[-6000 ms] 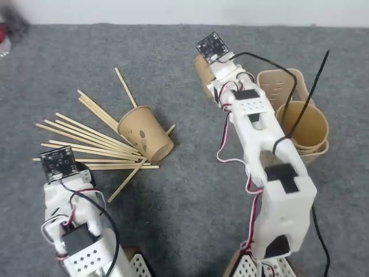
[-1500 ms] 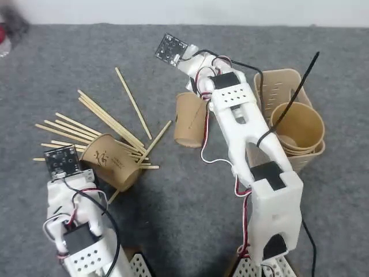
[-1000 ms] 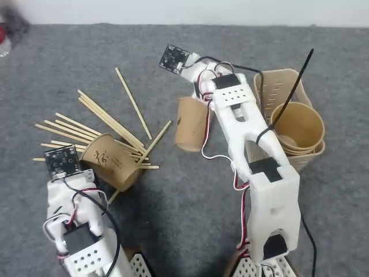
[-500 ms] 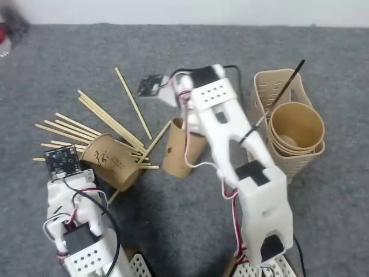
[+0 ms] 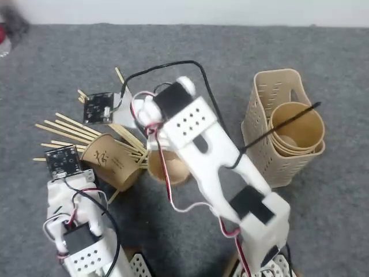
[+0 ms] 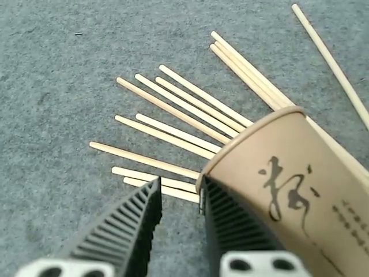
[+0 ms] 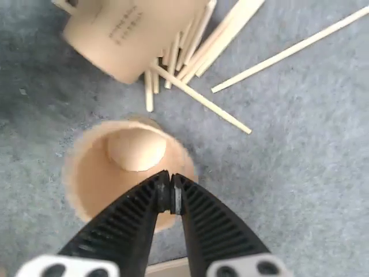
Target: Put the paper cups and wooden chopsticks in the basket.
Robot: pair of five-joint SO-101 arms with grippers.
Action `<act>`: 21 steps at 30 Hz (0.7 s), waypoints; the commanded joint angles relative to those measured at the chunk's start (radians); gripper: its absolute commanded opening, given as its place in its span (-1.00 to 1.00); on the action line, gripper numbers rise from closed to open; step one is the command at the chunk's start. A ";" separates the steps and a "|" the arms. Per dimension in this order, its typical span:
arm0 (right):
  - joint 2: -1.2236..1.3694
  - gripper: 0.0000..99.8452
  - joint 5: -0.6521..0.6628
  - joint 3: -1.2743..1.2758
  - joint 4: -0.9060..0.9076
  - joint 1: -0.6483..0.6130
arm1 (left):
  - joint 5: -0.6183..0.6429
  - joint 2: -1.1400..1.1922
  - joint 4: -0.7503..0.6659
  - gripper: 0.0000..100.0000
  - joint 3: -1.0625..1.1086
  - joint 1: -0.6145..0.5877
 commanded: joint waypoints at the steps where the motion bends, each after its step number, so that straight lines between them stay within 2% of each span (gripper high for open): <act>1: -0.101 -0.99 -0.011 0.020 0.038 -0.001 | -0.008 -0.015 0.006 -0.77 -0.007 0.011; 3: -0.117 -0.97 -0.032 0.020 0.038 0.033 | -0.008 -0.015 0.006 -0.77 -0.007 0.011; 8: -0.139 -0.65 -0.127 0.020 0.036 0.122 | -0.008 -0.015 0.006 -0.77 -0.007 0.011; 21: 0.008 -0.64 -0.115 0.100 0.030 0.125 | -0.008 -0.015 0.006 -0.77 -0.007 0.011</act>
